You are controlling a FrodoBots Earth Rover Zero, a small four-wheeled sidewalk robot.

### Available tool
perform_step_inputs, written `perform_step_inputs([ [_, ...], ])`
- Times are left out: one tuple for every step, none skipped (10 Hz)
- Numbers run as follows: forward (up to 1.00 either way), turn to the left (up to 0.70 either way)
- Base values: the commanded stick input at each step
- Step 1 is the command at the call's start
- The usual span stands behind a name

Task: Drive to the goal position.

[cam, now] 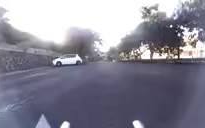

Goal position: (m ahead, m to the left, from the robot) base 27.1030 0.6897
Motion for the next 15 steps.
perform_step_inputs([
  [0.50,0.00],
  [0.50,0.00],
  [0.50,0.00],
  [0.50,0.00],
  [0.50,0.00],
  [0.50,0.00],
  [0.50,0.00],
  [0.50,0.00],
  [0.50,0.00],
  [0.50,0.00],
  [0.50,0.00],
  [0.50,0.00],
  [0.50,0.00],
  [0.50,0.00],
  [0.50,0.00],
])
